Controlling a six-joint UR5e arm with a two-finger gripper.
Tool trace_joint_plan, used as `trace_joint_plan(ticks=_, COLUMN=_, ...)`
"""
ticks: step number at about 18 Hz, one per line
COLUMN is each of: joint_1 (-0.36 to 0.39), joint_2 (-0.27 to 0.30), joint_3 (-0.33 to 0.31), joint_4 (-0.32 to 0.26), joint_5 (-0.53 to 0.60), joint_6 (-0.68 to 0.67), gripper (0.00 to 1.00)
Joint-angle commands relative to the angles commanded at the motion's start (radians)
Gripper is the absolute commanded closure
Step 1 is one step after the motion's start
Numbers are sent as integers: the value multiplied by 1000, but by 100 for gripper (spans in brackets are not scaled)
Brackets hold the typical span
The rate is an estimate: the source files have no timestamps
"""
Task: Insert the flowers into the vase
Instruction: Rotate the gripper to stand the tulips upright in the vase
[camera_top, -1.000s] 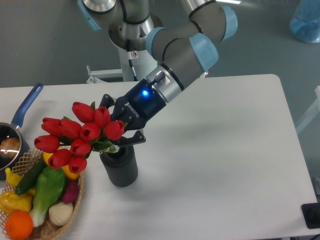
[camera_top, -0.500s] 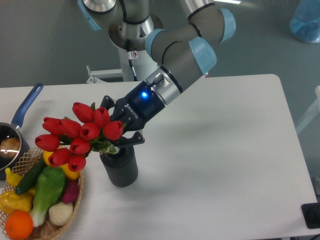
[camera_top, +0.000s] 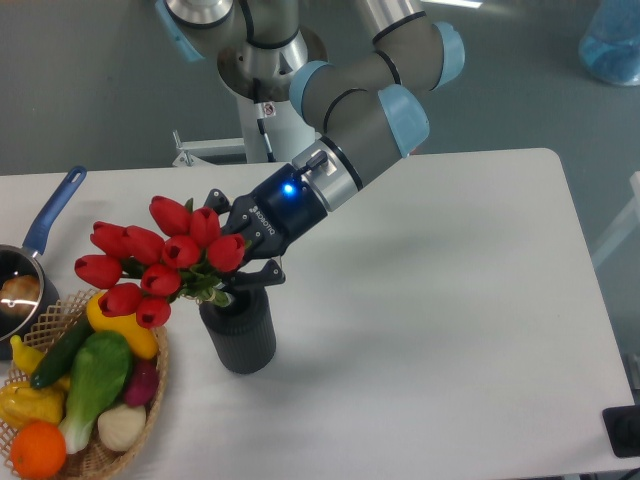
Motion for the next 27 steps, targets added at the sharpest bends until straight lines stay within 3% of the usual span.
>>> trace_joint_plan(ticks=5, joint_1=32, joint_2=-2, joint_3=-23, joint_4=0, joint_5=-78, joint_6=22, gripper=70)
trace_joint_plan(ticks=11, joint_1=41, joint_2=-8, joint_3=-45, joint_4=0, joint_5=-83, joint_6=103, gripper=70)
trace_joint_plan(ticks=27, joint_1=52, joint_2=-11, joint_3=-61, joint_4=-3, joint_5=-92, joint_6=108, gripper=70)
